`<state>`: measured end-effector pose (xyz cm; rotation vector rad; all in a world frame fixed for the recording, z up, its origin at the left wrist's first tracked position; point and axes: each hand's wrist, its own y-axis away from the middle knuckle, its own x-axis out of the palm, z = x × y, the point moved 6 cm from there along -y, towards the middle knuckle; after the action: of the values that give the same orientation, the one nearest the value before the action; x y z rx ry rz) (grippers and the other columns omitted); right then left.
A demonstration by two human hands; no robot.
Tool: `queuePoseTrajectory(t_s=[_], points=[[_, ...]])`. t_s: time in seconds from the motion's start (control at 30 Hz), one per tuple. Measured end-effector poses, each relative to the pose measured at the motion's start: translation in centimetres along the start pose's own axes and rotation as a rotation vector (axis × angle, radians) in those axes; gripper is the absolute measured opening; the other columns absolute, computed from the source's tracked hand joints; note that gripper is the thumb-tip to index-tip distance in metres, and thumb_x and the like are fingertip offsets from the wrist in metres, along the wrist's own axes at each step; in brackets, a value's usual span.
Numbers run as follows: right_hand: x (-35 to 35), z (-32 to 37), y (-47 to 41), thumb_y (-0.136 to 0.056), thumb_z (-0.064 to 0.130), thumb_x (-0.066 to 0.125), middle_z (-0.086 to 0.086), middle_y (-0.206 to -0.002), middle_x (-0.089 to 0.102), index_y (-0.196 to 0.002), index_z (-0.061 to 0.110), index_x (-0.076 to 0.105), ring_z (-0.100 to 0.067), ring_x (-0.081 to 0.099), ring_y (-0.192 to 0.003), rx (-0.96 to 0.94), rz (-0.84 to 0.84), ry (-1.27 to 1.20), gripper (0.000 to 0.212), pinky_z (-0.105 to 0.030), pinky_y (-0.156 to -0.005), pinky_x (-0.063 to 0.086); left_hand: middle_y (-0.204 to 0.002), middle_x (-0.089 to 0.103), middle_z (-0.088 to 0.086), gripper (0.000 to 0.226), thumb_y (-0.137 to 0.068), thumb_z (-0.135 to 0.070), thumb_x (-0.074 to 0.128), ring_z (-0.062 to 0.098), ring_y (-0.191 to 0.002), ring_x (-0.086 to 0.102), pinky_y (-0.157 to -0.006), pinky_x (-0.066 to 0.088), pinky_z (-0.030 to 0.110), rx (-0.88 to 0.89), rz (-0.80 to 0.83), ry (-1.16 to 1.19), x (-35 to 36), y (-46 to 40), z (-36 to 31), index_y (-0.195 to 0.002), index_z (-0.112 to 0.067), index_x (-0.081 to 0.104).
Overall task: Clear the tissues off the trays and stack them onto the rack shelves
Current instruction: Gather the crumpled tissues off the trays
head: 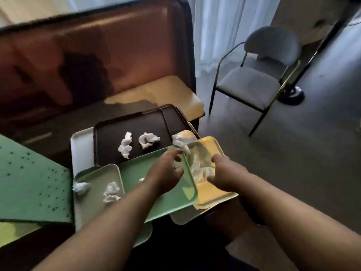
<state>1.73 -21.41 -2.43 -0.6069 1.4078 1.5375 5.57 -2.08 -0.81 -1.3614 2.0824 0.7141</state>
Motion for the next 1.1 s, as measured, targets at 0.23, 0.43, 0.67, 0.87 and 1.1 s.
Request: queuePoseTrajectory(t_s=[0.23, 0.43, 0.67, 0.87, 1.1], points=[[4.7, -3.8, -0.3, -0.092, 0.020, 0.059, -0.003, -0.125, 0.048, -0.128, 0.027, 0.042, -0.029, 0.060, -0.087, 0.158, -0.037, 0.062, 0.041, -0.037, -0.062, 0.047, -0.112, 0.063, -0.004, 0.048, -0.088, -0.016, 0.064, 0.021, -0.080, 0.064, -0.082, 0.056, 0.037, -0.087, 0.119, 0.038, 4.7, 1.8, 0.7, -0.135, -0.024, 0.057], [3.8, -4.3, -0.9, -0.096, 0.019, 0.050, 0.000, -0.104, 0.058, -0.100, 0.024, 0.062, -0.024, 0.062, -0.077, 0.118, -0.152, -0.013, 0.014, -0.037, -0.063, 0.056, -0.112, 0.062, -0.004, 0.046, -0.089, -0.019, 0.064, 0.020, -0.074, 0.062, -0.082, 0.056, 0.036, -0.116, 0.097, 0.118, 5.1, 1.3, 0.2, -0.134, -0.023, 0.056], [-0.1, 1.5, 0.8, -0.099, 0.022, 0.063, 0.005, -0.088, 0.070, -0.097, 0.026, 0.066, -0.016, 0.068, -0.080, -0.262, -0.102, -0.732, 0.005, -0.033, -0.071, 0.058, -0.119, 0.061, -0.001, 0.050, -0.098, -0.047, 0.056, 0.023, -0.099, 0.067, -0.083, 0.055, 0.039, -0.327, 0.175, 0.627, 4.8, 1.2, -1.3, -0.145, -0.036, 0.042], [0.1, 3.4, -0.2, -0.096, 0.006, 0.062, -0.001, -0.097, 0.072, -0.102, 0.028, 0.070, -0.013, 0.066, -0.071, -0.277, -0.197, -0.941, 0.024, -0.027, -0.066, 0.056, -0.088, 0.065, 0.011, 0.017, -0.106, -0.027, 0.045, 0.020, -0.069, 0.063, -0.058, 0.054, 0.035, -0.460, 0.080, 0.758, 3.8, 0.8, -0.4, -0.102, -0.013, 0.054], [5.1, 2.5, -4.7, -0.093, 0.032, 0.065, 0.004, -0.146, 0.044, -0.151, 0.041, 0.040, -0.020, 0.063, -0.107, -0.222, -0.079, -0.053, 0.063, -0.036, -0.079, 0.058, -0.066, 0.053, 0.005, 0.027, -0.094, -0.035, 0.063, 0.014, -0.047, 0.039, -0.047, 0.033, 0.025, -0.509, -0.005, 0.603, 2.8, 1.5, 2.9, -0.080, -0.021, 0.045]])
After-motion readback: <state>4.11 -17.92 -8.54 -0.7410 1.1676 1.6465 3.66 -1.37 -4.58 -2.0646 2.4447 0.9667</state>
